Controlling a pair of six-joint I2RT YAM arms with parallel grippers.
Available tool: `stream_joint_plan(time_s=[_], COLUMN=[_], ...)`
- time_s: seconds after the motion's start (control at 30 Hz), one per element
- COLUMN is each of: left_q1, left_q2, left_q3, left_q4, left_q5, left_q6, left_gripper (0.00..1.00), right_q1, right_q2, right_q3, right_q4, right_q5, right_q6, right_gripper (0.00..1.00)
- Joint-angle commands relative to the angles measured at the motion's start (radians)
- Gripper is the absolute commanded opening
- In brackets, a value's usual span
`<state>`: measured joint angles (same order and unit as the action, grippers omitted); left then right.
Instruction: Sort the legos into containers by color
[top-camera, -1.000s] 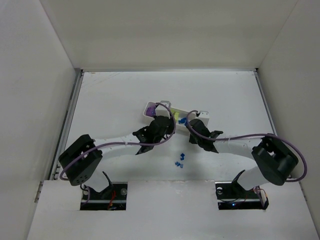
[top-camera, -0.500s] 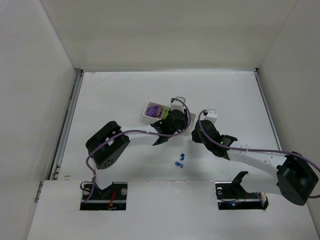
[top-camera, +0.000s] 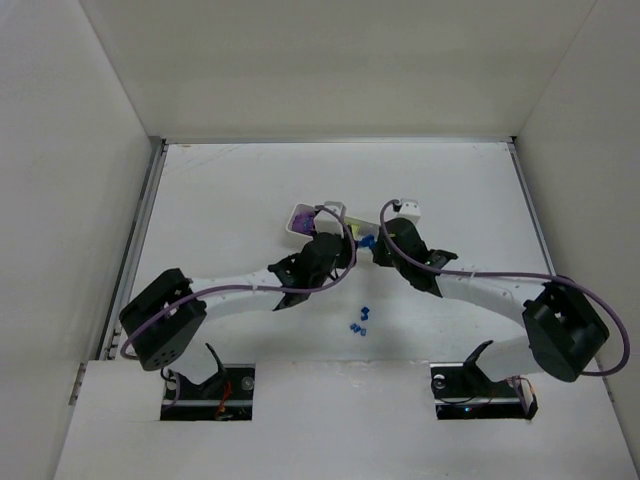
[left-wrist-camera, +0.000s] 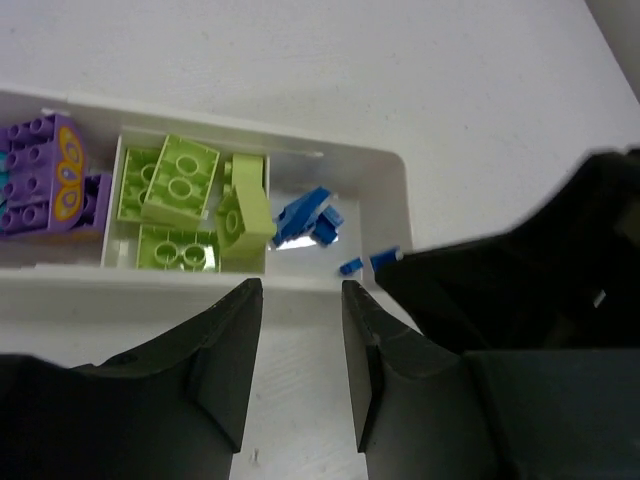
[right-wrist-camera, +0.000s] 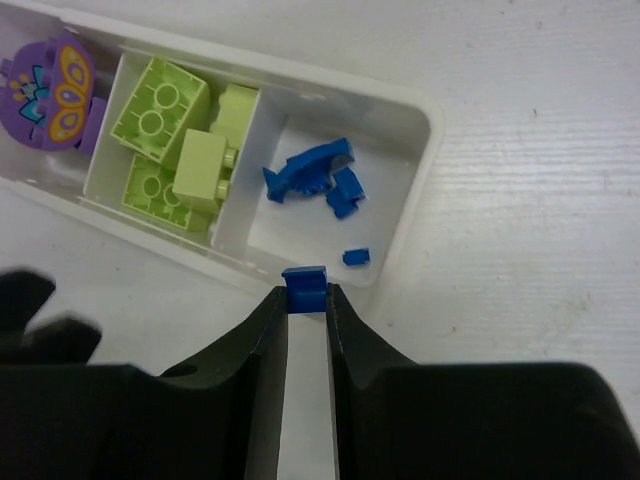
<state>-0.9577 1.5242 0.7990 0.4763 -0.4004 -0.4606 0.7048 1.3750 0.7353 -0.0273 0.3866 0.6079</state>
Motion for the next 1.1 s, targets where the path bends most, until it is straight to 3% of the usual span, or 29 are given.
stream_joint_plan(time_s=[0.0, 0.17, 0.27, 0.37, 0.6, 0.8, 1.07], left_q1=[-0.054, -0.167, -0.247, -0.315, -0.401, -0.430, -0.428], left_q2=[-0.094, -0.167, -0.196, -0.203, -0.136, -0.104, -0.041], left_q3=[-0.085, -0.187, -0.227, -0.239, -0.224, -0.212, -0.190], left_q4=[-0.028, -0.096, -0.133, -0.171, -0.220, -0.211, -0.215], left_q5=[-0.034, -0.025, -0.014, -0.008, -0.006, -0.006, -0.017], left_q6=[0.008, 0.019, 0.020, 0.022, 0.004, -0.009, 0.000], left_gripper=[0.34, 0.34, 0.34, 0.34, 0.31, 0.31, 0.28], right_q1=[-0.009, -0.012, -0.006, -0.002, 0.120, 0.205, 0.232], right_q2=[0.036, 0.033, -0.005, -0.065, -0.203, -0.284, -0.257], right_q3=[0.068, 0.084, 0.069, 0.023, -0.137, -0.240, -0.231], right_q4=[0.072, 0.084, 0.078, 0.069, -0.003, -0.048, -0.039], right_q5=[-0.005, 0.021, 0.031, 0.035, 0.008, 0.020, 0.020], right_q6=[-0.027, -0.033, -0.040, -0.042, 0.007, 0.099, 0.118], right_gripper=[0.23, 0.46, 0.52, 0.51, 0.33, 0.34, 0.38])
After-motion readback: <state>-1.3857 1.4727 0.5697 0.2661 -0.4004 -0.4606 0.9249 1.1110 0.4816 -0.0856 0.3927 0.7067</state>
